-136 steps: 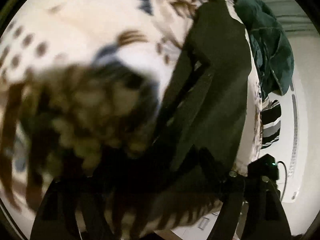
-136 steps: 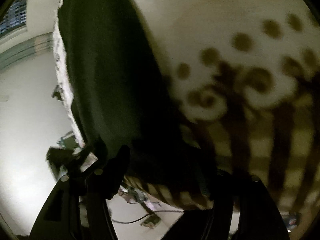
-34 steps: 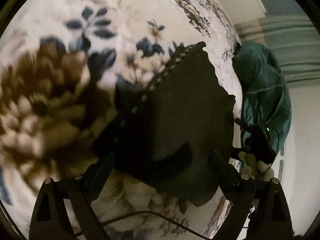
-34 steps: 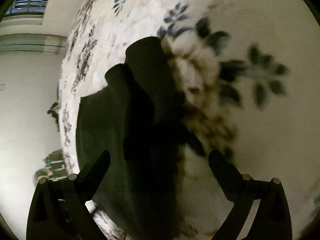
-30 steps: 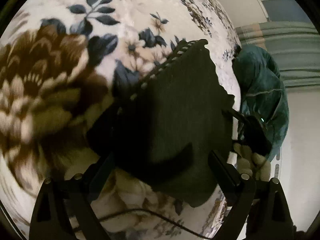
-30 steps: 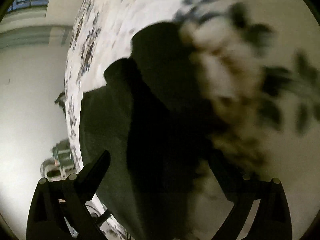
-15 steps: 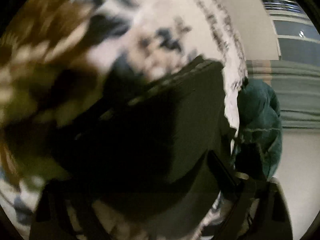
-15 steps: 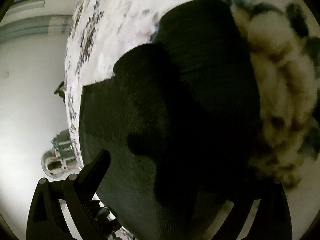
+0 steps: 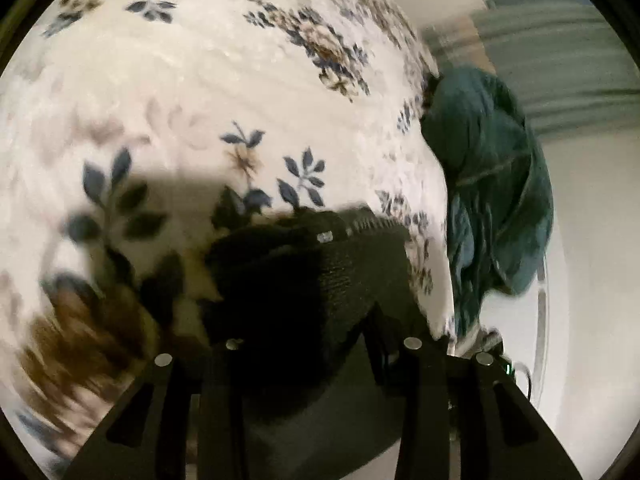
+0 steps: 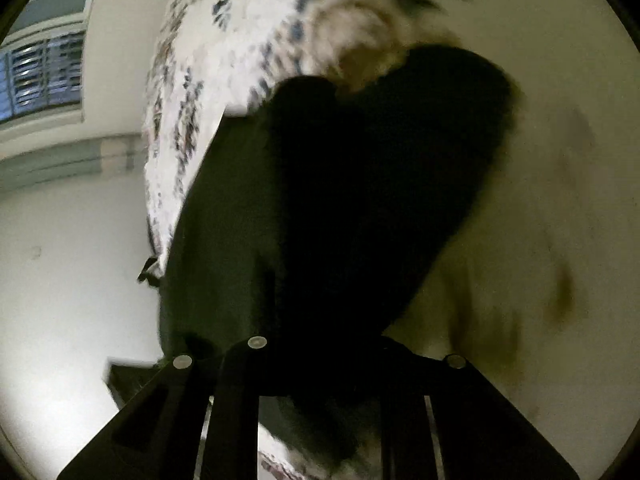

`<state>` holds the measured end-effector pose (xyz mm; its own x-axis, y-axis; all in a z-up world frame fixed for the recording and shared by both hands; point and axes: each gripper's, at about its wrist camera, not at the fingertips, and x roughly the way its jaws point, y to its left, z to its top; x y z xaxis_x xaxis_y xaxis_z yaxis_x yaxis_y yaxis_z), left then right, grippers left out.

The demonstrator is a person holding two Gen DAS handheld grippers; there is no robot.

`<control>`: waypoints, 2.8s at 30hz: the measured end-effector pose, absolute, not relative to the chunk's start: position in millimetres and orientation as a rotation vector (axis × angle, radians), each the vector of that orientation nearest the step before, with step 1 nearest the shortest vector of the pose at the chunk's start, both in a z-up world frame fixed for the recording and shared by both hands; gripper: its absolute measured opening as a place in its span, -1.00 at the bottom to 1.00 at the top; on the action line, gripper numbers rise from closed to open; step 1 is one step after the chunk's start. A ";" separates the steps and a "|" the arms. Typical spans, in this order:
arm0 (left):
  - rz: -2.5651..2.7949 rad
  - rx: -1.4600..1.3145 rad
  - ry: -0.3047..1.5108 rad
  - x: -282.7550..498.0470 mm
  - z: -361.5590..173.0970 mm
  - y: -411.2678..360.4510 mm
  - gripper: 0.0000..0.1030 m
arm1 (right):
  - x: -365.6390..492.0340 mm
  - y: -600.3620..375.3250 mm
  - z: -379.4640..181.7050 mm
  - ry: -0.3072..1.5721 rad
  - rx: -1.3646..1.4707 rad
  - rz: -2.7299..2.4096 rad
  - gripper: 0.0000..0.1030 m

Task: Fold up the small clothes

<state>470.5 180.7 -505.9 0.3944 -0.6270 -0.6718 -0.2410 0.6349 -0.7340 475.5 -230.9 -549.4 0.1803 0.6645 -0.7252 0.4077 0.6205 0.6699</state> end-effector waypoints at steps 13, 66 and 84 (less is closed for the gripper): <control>-0.167 -0.515 1.225 432.1 -459.9 185.6 0.83 | 360.3 -196.9 -542.1 1.547 0.940 -0.015 0.06; 0.291 -0.353 1.417 364.2 -515.9 179.7 1.00 | 335.3 -315.6 -563.7 1.568 1.228 -0.018 0.33; 0.280 -0.429 1.355 355.8 -504.7 187.6 1.00 | 358.9 -312.4 -619.5 1.429 1.341 0.173 -0.16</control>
